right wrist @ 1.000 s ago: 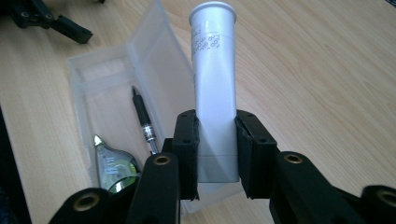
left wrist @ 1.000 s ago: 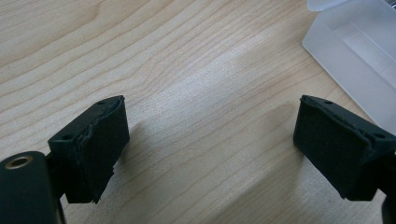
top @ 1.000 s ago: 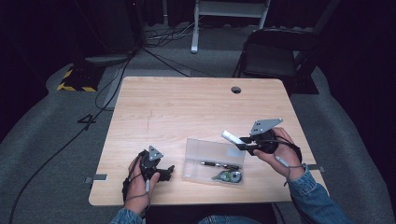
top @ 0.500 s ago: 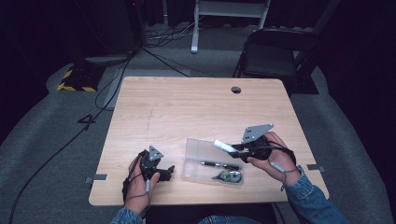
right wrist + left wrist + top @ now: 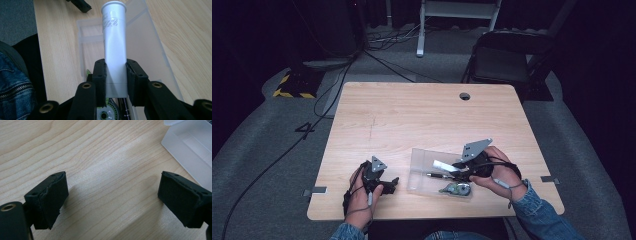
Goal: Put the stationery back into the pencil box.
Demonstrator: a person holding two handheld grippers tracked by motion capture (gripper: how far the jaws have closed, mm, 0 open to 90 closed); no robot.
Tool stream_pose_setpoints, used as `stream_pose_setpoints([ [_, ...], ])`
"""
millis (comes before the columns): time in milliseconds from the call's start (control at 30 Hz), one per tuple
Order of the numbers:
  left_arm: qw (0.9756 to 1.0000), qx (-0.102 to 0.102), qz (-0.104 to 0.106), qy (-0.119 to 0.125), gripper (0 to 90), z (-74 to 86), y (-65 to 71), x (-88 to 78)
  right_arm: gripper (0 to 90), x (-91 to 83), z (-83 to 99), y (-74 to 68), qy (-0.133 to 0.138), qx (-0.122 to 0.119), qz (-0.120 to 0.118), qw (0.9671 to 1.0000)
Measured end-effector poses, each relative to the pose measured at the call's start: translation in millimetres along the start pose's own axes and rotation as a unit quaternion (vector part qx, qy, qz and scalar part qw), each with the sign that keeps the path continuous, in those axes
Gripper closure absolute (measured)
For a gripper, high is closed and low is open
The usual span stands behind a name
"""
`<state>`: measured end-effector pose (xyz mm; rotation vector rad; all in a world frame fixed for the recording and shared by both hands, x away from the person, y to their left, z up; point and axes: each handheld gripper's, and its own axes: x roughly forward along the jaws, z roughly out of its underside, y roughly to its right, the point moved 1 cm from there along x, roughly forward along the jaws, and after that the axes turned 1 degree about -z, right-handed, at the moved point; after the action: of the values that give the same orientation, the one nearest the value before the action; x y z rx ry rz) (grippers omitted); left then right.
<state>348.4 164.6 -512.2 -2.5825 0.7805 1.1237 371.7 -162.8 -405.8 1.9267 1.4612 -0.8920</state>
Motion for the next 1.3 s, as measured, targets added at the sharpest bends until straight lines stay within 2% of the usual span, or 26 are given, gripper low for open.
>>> stream_pose_setpoints([
  [367, 1.0, -0.001, 0.0, 0.0, 9.8, 0.0, 0.1, 0.0, 71.6, 15.3, 1.5, -3.0, -0.026, -0.015, -0.018, 0.9994],
  [567, 1.0, 0.0, 0.0, 0.0, 9.8, 0.0, 0.0, 0.0, 71.6, 28.8, 3.1, -4.3, -0.051, -0.03, -0.032, 0.9977],
  [933, 1.0, 0.005, 0.001, 0.001, 8.9, -0.3, -0.3, 0.6, 71.6, 50.7, -0.3, -8.5, -0.077, -0.046, -0.049, 0.9948],
  [1300, 1.0, 0.005, 0.001, 0.001, 8.9, -0.3, -0.3, 0.6, 71.6, 66.2, -3.1, -5.3, -0.102, -0.052, -0.05, 0.9921],
])
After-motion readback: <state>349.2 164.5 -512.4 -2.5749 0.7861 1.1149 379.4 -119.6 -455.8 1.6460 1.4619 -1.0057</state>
